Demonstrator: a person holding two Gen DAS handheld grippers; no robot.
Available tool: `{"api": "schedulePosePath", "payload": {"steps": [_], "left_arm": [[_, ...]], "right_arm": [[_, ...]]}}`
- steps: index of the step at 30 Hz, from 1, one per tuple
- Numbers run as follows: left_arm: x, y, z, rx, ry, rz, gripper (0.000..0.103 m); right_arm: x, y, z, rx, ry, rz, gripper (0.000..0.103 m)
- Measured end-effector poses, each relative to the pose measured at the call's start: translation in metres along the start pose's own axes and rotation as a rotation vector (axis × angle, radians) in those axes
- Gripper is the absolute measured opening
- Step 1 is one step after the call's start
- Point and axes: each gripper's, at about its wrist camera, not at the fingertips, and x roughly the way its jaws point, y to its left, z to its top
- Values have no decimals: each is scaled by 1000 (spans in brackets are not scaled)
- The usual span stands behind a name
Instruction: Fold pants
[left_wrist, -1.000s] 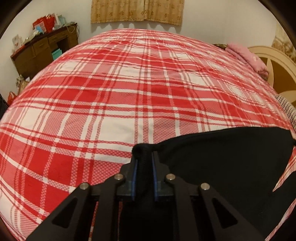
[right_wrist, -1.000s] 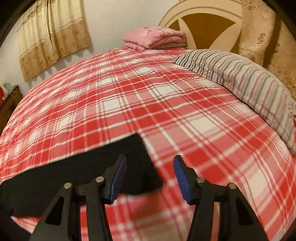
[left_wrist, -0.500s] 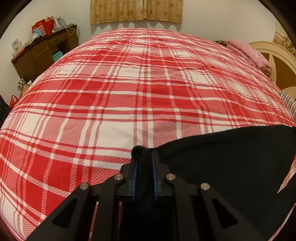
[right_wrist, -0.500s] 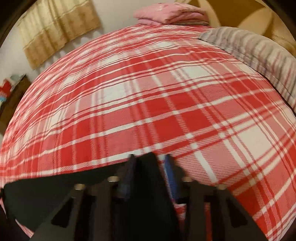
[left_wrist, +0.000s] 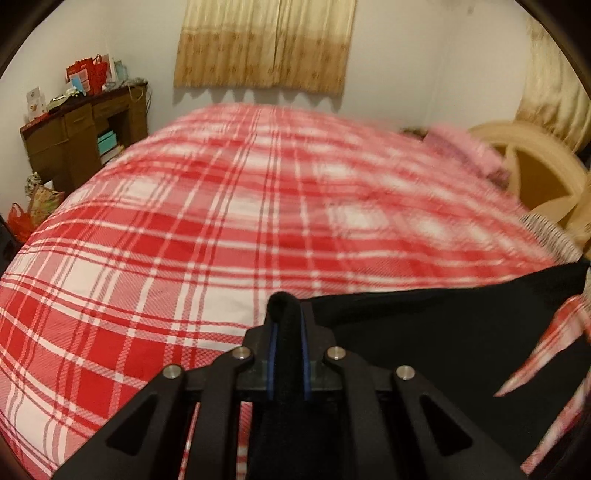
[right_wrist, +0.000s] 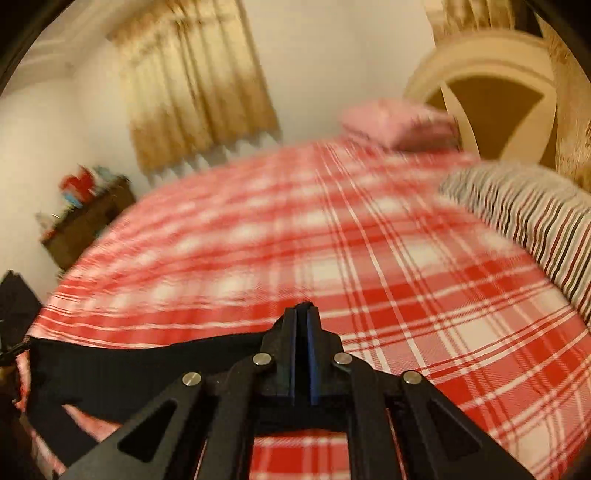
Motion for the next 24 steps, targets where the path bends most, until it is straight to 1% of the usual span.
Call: {"api": "schedulePosePath", "payload": {"steps": [3,6,11,15,18,21,22,24], "left_arm": [[-28,-2,-8,-7,-69,-74,10],[-51,-5,-19,-3,-124,-141,10],[-78,-1,-52,-4,-164,-213,10],[-84,9,-86,-17,-143,-239,10],[-84,16,-104,-38,-122,-249,10],[-84,20,-115,-49,-109,-253,10],[-84,19,-116,-42,-107,-266,10],[-86,17,-120,-3,-114,-262,11]], "right_arm": [[-61,0,-9,-14,-106,56,4],[-91,-6,-24,-4,-136,57,4],[-137,-26,-75,33,-172,79,5],[-149,-51,-116,89,-144,40,4],[-146,-64,-134,127,-116,-4,4],[-142,-66,-135,137,-105,-40,4],[-138,-64,-128,132,-103,-58,4],[-131,-60,-112,119,-103,-74,4]]}}
